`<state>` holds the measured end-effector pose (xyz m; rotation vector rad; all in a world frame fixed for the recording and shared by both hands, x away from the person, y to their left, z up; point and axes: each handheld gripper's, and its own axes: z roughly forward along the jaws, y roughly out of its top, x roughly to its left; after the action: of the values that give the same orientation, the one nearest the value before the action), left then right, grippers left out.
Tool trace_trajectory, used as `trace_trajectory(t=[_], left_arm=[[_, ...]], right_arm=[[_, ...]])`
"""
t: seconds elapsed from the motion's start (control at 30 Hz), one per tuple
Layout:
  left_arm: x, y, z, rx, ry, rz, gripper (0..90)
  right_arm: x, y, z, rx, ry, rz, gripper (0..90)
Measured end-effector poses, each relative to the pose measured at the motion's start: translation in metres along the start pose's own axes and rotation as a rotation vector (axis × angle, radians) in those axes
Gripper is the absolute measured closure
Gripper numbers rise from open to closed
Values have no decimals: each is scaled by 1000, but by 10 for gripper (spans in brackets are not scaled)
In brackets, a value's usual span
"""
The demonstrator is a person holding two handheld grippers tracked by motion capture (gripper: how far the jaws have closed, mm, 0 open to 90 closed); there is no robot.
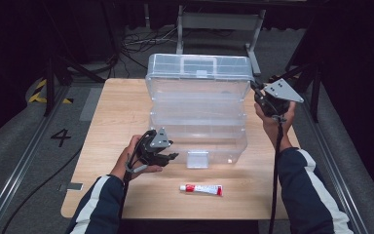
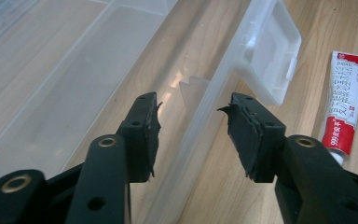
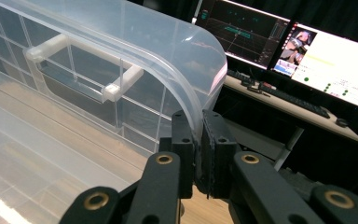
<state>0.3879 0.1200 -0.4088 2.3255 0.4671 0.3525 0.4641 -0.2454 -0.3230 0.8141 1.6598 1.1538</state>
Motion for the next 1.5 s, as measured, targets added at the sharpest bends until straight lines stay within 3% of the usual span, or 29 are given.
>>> trace_trajectory(t=[0.17,0.27,0.43,0.7,1.5], left_arm=[[-1,2,1,36,-15,55,615],[-1,3,3,49,-14,53,647],[1,3,11,86,-27,66,692],[4,2,13,78,-45,51,716],[11,-2,6,90,-72,66,754]], right_arm=[[-7,6,11,27,14,21,850],[-8,10,16,42,9,3,847],[-13,13,23,63,23,19,848],[-17,16,29,80,37,30,848],[-26,22,44,128,60,65,847]])
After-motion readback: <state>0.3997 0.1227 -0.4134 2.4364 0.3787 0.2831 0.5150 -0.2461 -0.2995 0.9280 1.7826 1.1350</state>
